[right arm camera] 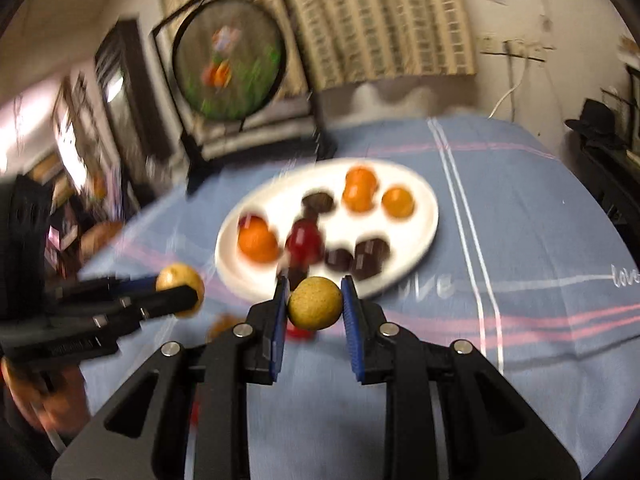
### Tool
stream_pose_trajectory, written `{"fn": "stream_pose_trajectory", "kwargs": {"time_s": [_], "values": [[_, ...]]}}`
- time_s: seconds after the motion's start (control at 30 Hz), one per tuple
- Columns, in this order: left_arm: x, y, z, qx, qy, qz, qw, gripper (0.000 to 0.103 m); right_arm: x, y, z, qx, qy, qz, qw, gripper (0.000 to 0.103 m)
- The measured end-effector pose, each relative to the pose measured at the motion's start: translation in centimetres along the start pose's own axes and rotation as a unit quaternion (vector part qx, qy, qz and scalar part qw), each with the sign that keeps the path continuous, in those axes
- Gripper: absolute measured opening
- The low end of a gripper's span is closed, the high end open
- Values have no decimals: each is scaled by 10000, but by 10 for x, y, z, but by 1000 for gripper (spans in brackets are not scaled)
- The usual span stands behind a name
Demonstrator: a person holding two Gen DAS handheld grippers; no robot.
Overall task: Organize fruits
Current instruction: 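Carry both yellow fruits onto the plate and open both grippers, then grasp a red plum with the right gripper while the left grasps the speckled tan fruit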
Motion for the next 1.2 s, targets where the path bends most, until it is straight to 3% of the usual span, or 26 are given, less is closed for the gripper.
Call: {"fn": "stream_pose_trajectory", "kwargs": {"time_s": [0.03,0.3,0.37,0.4,0.43,0.47,0.77,0.87,0.93,1.07,1.2], "values": [[9,0,-10,58,89,-214,9997,37,7,2,-6,74,51,66,9999,26],[58,-18,-42,-59,-10,-745,9972,37,68,26,-29,397,-53,256,9989,27],[63,-22,-45,-103,-55,-868,9962,38,74,27,-30,387,-120,218,9989,34],[64,-24,-45,-121,-43,-926,9956,48,77,26,-31,369,-152,222,9990,40],[61,-26,-47,-128,35,-1012,9948,67,76,26,-32,354,-154,273,9989,46],[58,-28,-48,-142,122,-1052,9943,72,73,25,-31,328,-136,315,9989,46],[27,-29,-41,-69,307,-1266,9915,75,38,13,-34,331,148,101,9993,46],[15,-36,-38,-105,380,-1416,9891,83,30,5,-30,331,105,-10,9994,46],[5,-46,-33,-241,453,-1569,9863,90,25,1,-23,360,7,-62,9993,46],[-4,-70,-17,-541,387,-1802,9814,90,21,-5,-5,563,-363,-243,9975,46],[-6,-93,-5,-1039,178,-1759,9788,90,30,-19,16,422,-837,-205,9954,46]]}}
Point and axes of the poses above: each gripper's, at about its wrist camera, not at the fingertips, and x roughly the way its jaws point, y to its right, z to its underside, the point moved 5 cm from there along x, roughly the way its jaws point, and after that the axes turned 2 degrees about -z, right-handed, at the moved point
